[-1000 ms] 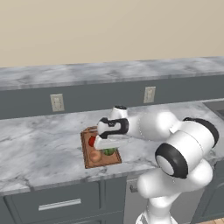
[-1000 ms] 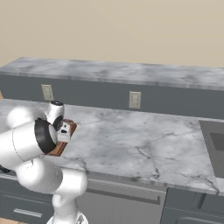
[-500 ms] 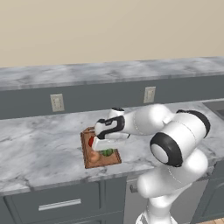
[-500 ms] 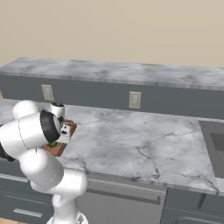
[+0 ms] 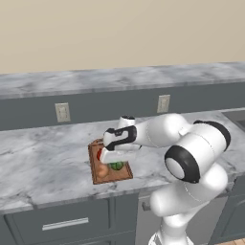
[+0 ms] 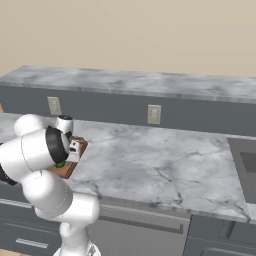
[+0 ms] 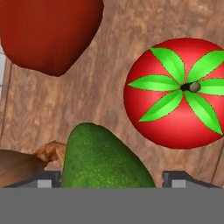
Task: Place the avocado, onion, tomato, and bell pepper on the cutting board.
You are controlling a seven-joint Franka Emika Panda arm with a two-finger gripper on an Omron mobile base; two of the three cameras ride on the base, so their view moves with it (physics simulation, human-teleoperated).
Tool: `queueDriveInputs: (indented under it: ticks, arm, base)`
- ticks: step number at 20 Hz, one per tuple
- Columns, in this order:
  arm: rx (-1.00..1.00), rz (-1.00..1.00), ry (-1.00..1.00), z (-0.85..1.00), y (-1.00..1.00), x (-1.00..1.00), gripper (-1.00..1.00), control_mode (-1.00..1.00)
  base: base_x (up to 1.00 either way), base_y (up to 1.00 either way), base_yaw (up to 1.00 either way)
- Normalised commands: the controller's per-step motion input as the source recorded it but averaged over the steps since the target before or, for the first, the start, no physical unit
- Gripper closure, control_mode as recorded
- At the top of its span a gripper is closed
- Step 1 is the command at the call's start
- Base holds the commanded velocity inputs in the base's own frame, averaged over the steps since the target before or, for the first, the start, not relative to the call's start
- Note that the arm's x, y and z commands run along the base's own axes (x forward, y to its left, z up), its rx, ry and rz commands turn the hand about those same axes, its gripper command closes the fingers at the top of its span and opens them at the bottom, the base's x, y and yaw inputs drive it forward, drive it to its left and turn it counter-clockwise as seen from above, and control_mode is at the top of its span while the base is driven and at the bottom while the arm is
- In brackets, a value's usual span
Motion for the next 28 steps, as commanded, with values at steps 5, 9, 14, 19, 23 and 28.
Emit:
queueDriveInputs:
  ticks: [5,9,14,19,23,28]
  arm:
    - [0.0,0.0,-0.03,0.07,0.0,0.0,-1.0,-1.0]
    - [0.0,0.0,-0.04,0.25,0.0,0.0,-1.0,-1.0]
    - [0.0,0.0,-0.07,0.45,0.0,0.0,-1.0,-1.0]
    - [0.0,0.0,-0.12,0.75,0.0,-0.06,-1.0,-1.0]
    - [0.0,0.0,-0.19,0.88,0.0,-0.41,-1.0,-1.0]
    - [0.0,0.0,-0.23,0.79,-0.14,-0.49,-1.0,-1.0]
  base:
    - [0.0,0.0,0.0]
    - [0.0,0.0,0.0]
    - [0.0,0.0,0.0]
    - [0.0,0.0,0.0]
    - [0.0,0.0,0.0]
    - [0.0,0.0,0.0]
